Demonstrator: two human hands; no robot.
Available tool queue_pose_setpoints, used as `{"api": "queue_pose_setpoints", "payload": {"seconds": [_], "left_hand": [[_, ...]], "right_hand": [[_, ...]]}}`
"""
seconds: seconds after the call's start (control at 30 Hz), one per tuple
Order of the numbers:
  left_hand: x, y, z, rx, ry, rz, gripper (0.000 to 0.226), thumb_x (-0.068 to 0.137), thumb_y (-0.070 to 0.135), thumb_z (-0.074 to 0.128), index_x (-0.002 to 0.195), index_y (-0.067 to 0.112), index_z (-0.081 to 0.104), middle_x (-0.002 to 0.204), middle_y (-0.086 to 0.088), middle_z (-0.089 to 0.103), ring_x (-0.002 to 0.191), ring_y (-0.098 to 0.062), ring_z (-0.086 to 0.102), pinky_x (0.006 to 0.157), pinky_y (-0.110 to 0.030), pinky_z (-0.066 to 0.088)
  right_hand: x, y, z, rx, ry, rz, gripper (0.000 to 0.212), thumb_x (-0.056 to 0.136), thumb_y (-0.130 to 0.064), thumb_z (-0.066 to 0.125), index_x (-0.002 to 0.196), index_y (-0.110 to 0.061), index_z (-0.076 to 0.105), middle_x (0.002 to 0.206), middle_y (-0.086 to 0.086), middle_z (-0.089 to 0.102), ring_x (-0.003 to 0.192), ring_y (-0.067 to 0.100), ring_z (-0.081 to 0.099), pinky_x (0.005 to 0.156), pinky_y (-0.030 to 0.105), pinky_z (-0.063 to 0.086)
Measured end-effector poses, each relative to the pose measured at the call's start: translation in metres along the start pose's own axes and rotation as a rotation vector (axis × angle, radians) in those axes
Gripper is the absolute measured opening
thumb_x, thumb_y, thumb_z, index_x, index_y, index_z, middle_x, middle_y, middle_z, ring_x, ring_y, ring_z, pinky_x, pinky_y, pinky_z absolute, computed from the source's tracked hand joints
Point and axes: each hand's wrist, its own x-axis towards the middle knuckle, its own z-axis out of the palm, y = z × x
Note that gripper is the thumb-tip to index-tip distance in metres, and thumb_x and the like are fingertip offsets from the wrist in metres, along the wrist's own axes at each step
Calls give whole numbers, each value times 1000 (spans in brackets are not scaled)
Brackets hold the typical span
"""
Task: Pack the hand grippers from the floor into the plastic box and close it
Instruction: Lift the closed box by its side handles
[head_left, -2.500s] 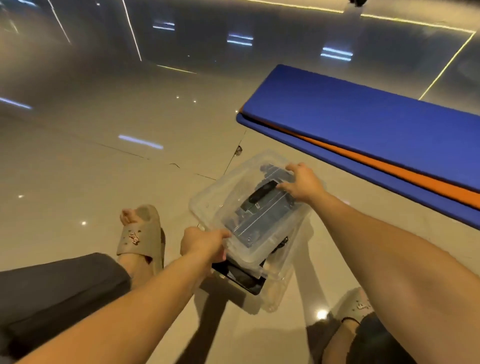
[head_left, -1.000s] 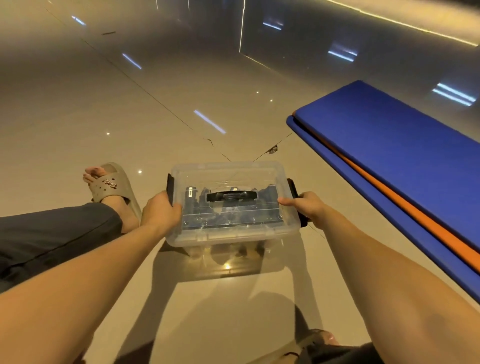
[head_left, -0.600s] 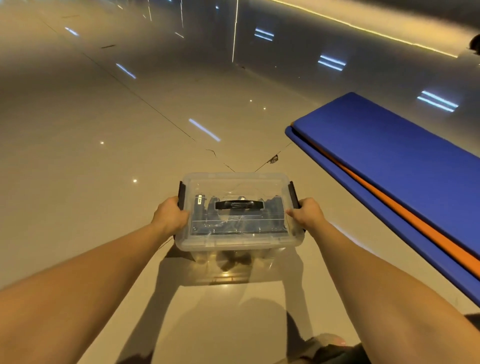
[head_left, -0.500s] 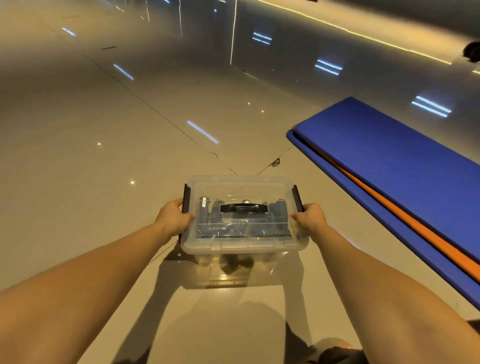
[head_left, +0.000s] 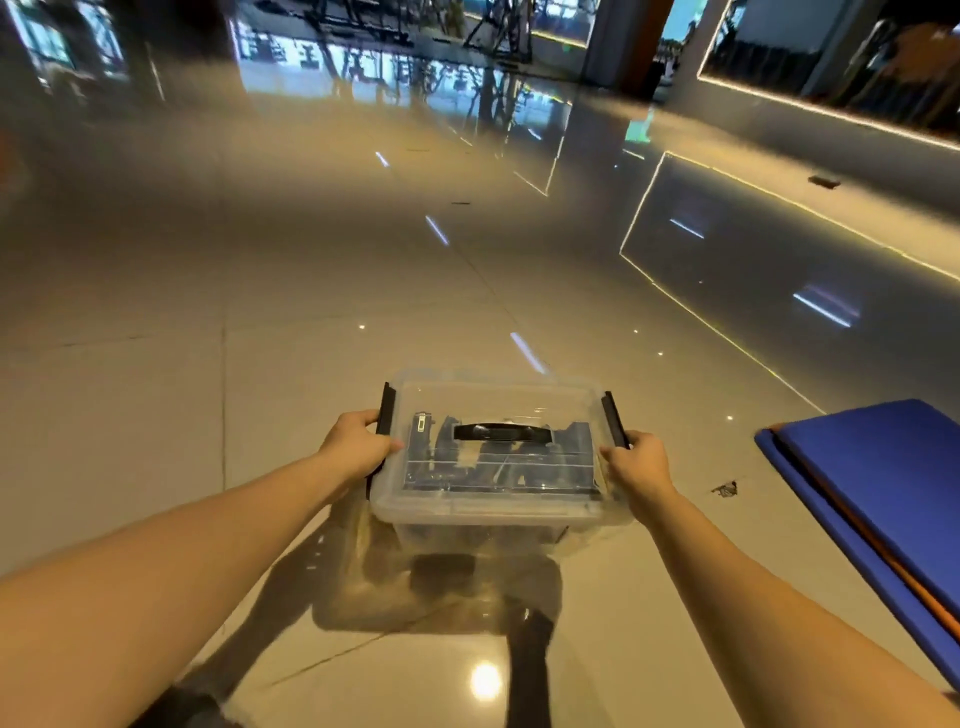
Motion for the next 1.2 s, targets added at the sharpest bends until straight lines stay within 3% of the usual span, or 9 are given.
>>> {"api": "queue_pose_setpoints", "payload": {"seconds": [0.13, 0.3, 0.47, 0.67, 0.77, 0.9, 1.07, 1.13, 1.2], "left_hand": [[19, 16, -113, -54, 164, 23, 56, 88, 13, 73, 141, 18, 55, 98, 1, 66, 87, -22, 67, 67, -32, 56], [47, 8, -229, -69, 372, -39, 52, 89, 13, 71, 138, 14, 56, 105, -6, 64, 90, -26, 65, 76, -37, 55], [69, -33, -301, -162, 599, -157, 59, 87, 8, 72, 142, 16, 53, 90, 4, 63, 71, -12, 60, 52, -24, 44], [76, -110, -360, -346, 851, -320, 44, 89, 2, 68, 129, 21, 61, 88, 2, 65, 79, -20, 64, 56, -30, 47], [65, -142, -385, -348, 958, -370, 39, 90, -5, 64, 112, 26, 59, 87, 3, 63, 80, -19, 61, 61, -32, 48], [46, -184, -401, -306, 1013, -427, 44, 88, -9, 62, 113, 27, 61, 107, 0, 66, 100, -29, 64, 81, -42, 54], [25, -227, -424, -280, 1098, -537, 27, 90, 0, 61, 107, 21, 60, 94, 5, 60, 91, -22, 61, 62, -28, 45], [19, -237, -430, -288, 1152, -535, 30, 94, 5, 60, 121, 18, 59, 99, 3, 63, 90, -21, 61, 63, -28, 46], [18, -246, -436, -313, 1211, -525, 20, 93, 9, 64, 111, 19, 65, 98, 0, 68, 93, -23, 65, 71, -35, 54]], "right_hand": [[3, -112, 81, 39, -95, -85, 28, 89, -2, 57, 116, -3, 63, 96, 12, 66, 88, 30, 63, 71, 38, 51], [7, -209, 201, 97, -259, -208, 38, 89, 0, 58, 126, -4, 60, 109, 12, 66, 101, 32, 63, 85, 44, 55], [21, -269, 332, 179, -473, -277, 52, 88, 4, 60, 138, -9, 51, 121, 10, 61, 108, 29, 60, 94, 49, 54], [23, -323, 487, 105, -875, -387, 47, 89, 2, 55, 136, -6, 53, 123, 16, 62, 108, 33, 63, 82, 41, 58], [4, -339, 559, 57, -982, -410, 52, 89, 7, 53, 139, -7, 50, 125, 11, 59, 96, 18, 61, 70, 28, 53], [-35, -355, 639, -47, -1126, -463, 59, 86, 7, 55, 143, -6, 50, 129, 12, 59, 105, 23, 58, 74, 29, 51], [-93, -378, 729, -100, -1236, -555, 52, 86, 9, 50, 135, -6, 60, 122, 12, 64, 98, 23, 63, 74, 28, 52], [-113, -388, 760, -88, -1275, -617, 50, 86, 11, 47, 129, -7, 66, 118, 8, 68, 91, 14, 64, 69, 24, 54], [-128, -399, 789, -63, -1350, -699, 57, 80, 15, 44, 125, -9, 69, 118, 7, 70, 97, 14, 67, 82, 28, 58]]}}
